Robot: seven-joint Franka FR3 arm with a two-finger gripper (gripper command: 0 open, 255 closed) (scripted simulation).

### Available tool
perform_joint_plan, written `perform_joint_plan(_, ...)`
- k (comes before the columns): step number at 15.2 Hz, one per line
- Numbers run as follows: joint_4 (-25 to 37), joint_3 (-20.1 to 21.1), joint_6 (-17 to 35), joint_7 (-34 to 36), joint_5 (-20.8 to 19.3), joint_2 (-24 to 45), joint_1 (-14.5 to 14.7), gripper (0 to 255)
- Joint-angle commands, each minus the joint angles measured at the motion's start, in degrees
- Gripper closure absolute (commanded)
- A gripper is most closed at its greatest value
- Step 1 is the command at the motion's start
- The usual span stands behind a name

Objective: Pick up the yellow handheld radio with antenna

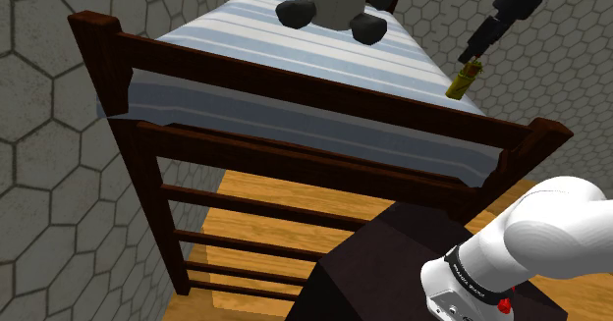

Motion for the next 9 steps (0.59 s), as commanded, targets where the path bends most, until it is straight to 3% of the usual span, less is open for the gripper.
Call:
perform_joint_plan(1,1.4,-3.0,0.4,-3.3,-0.9,1.9,-0.3,0)
perform_joint_plan(9,10.8,-15.3,0.5,-16.5,-1.9,11.7,0.2,0)
